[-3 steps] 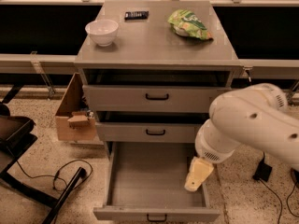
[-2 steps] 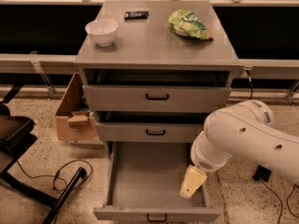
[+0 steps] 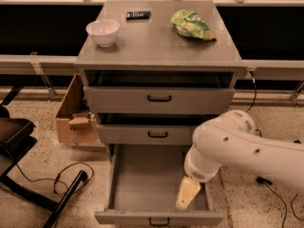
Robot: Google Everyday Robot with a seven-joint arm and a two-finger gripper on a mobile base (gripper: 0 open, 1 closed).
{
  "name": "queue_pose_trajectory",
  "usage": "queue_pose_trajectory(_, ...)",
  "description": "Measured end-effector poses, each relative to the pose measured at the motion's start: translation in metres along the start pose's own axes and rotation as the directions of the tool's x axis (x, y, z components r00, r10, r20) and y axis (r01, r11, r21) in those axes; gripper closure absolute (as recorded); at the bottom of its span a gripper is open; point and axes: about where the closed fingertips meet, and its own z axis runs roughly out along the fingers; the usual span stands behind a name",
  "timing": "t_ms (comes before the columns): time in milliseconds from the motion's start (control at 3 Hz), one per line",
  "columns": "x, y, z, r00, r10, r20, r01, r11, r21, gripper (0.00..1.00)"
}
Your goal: Close bottom drawer
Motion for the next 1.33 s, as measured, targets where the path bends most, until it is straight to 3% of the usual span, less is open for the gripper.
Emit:
queue_pose_trajectory(667,0.023,0.057,0.164,0.985,-0.015,-0.171,-0.014,0.9862,-0.165,0.00)
queue_pose_trajectory(1333,0.055,0.085,0.291,0.965,0.023,-0.263,-0.087,0.9676,-0.237,0.00)
